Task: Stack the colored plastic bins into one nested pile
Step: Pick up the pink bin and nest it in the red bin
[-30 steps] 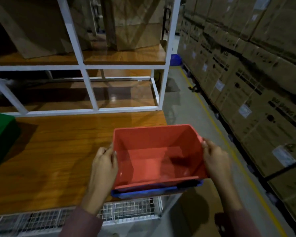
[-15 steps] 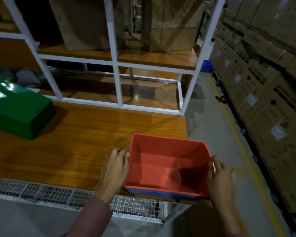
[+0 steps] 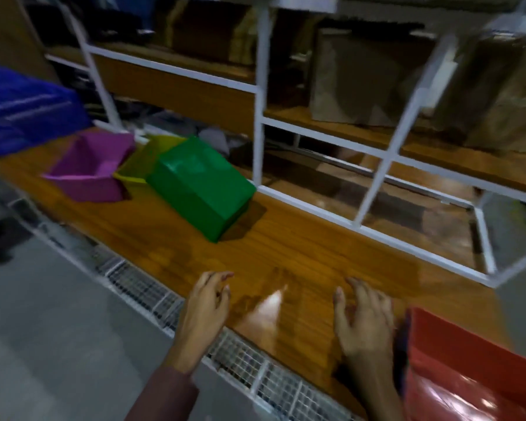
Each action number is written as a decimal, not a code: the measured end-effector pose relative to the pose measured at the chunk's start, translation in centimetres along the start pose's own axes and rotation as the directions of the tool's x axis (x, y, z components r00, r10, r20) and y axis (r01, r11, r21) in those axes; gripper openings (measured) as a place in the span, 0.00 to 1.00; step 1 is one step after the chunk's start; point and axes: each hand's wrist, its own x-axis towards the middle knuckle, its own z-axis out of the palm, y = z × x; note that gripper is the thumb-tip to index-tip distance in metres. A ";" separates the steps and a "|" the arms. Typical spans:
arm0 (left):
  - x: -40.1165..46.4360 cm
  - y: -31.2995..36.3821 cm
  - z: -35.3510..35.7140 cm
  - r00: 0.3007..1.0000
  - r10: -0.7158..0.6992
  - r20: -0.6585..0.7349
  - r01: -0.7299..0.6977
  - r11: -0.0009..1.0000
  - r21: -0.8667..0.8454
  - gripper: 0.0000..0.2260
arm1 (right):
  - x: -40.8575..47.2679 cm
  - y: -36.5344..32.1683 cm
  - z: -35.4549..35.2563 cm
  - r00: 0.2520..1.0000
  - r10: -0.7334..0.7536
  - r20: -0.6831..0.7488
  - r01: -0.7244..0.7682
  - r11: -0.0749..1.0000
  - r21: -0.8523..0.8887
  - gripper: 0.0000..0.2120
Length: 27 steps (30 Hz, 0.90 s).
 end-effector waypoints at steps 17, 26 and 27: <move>11.5 -22.5 -17.9 0.949 -0.215 -0.229 0.225 0.974 0.019 0.14 | 6.9 -29.7 24.2 0.876 -0.355 0.326 0.285 0.927 0.243 0.16; 26.1 -29.0 -25.1 0.948 -0.204 -0.246 0.242 0.961 0.135 0.15 | 14.4 -42.5 35.9 0.826 -0.446 0.345 0.342 0.883 0.322 0.17; 27.8 -29.6 -25.9 0.947 -0.196 -0.255 0.238 0.960 0.147 0.15 | 15.0 -43.9 36.9 0.819 -0.460 0.342 0.360 0.877 0.319 0.18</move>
